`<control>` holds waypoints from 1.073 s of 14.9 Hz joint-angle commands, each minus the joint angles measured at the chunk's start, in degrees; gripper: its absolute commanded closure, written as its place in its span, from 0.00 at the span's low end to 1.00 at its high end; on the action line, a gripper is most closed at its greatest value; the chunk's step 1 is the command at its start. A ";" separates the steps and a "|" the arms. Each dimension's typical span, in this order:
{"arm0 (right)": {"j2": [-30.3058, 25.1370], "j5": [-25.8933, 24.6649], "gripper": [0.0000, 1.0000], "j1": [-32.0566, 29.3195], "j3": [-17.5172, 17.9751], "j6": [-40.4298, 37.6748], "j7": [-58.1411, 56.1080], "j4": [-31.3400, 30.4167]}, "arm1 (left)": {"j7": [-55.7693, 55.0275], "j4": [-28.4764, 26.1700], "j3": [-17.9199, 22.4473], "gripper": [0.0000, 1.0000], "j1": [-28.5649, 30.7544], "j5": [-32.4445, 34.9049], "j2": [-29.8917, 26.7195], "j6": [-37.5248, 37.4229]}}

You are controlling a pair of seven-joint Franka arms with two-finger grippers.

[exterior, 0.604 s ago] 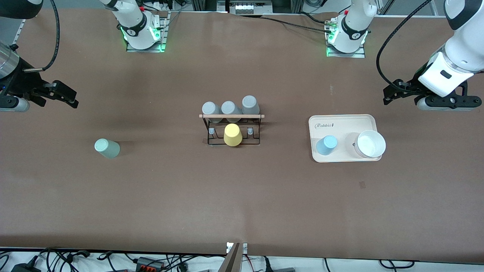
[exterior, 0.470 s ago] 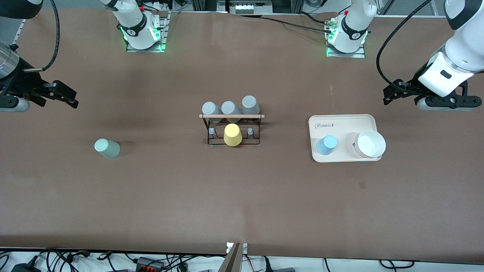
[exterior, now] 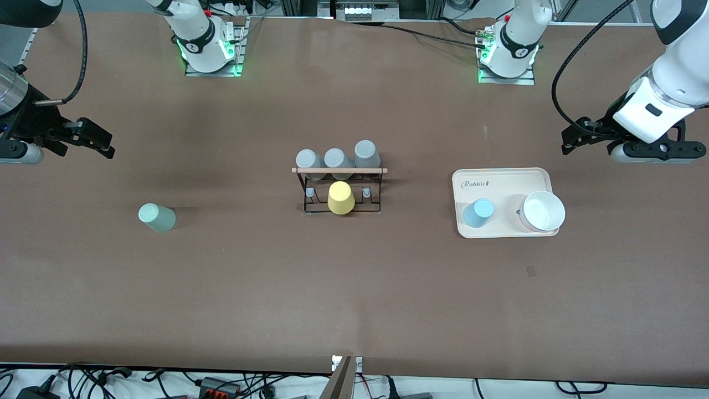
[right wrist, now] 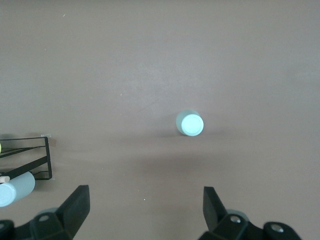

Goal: Hang scattered cups on rack with three cups
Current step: 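Reach the right gripper to the teal cup while the left gripper reaches the blue cup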

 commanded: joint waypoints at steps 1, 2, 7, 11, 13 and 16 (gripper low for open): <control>0.44 -0.24 0.00 -0.09 0.18 -1.32 -0.21 1.39 | -0.23 2.11 -0.56 0.00 0.42 -1.22 5.61 -1.09; 0.44 -0.24 0.00 -0.09 0.18 -1.40 -0.38 1.39 | -0.14 2.10 -0.56 0.00 0.42 -1.49 8.24 -1.35; 0.44 -0.42 0.00 -0.09 0.18 -1.41 -0.03 1.39 | -0.23 2.28 -1.95 0.00 -1.86 -4.65 14.50 6.43; 0.35 -0.94 0.00 -0.09 0.18 -1.49 0.15 0.69 | -0.41 1.50 -2.14 0.00 -4.32 -4.48 21.88 13.75; 0.17 -1.82 0.00 -0.09 0.18 -1.41 0.15 0.25 | -0.32 1.22 -2.14 0.00 -4.68 -3.95 24.43 16.48; 0.52 -2.00 0.00 -0.44 0.09 -1.32 -0.03 -0.19 | -0.32 1.32 -2.14 0.00 -6.00 -3.95 28.30 21.13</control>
